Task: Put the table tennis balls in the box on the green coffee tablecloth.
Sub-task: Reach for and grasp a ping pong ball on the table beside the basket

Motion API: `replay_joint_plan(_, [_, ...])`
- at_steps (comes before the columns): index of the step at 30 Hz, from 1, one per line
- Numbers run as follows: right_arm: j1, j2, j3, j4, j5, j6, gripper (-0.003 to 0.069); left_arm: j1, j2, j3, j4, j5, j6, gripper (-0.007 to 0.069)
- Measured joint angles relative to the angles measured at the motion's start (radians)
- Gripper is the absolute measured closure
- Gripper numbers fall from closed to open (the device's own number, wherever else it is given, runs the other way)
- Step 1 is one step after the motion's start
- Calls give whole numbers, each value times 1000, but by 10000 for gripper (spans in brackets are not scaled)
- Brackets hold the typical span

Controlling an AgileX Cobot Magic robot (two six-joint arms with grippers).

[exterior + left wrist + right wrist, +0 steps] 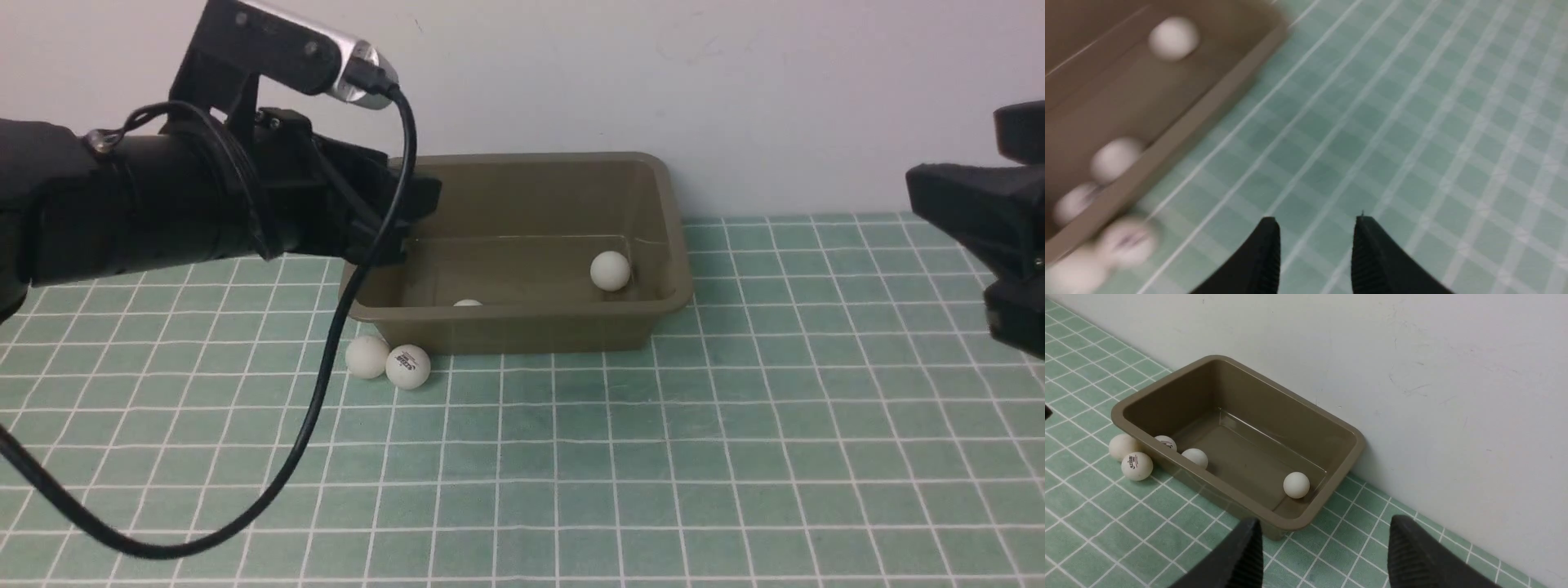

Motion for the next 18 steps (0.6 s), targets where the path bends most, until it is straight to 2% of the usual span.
replay_joint_plan(4, [0,0,0,-2,0,0,274,0,29,0,300,-138,-289,389])
replay_joint_plan(7, [0,0,0,-2,0,0,274,0,97,0,447,-189,-402,351])
replay_joint_plan(11, [0,0,0,-5,0,1,274,0,195,0,491,-249,-432,272])
replay_joint_plan(15, [0,0,0,-7,0,1,274,0,262,0,455,-322,-434,196])
replay_joint_plan(18, [0,0,0,-14,0,1,274,0,298,0,424,-362,-434,174])
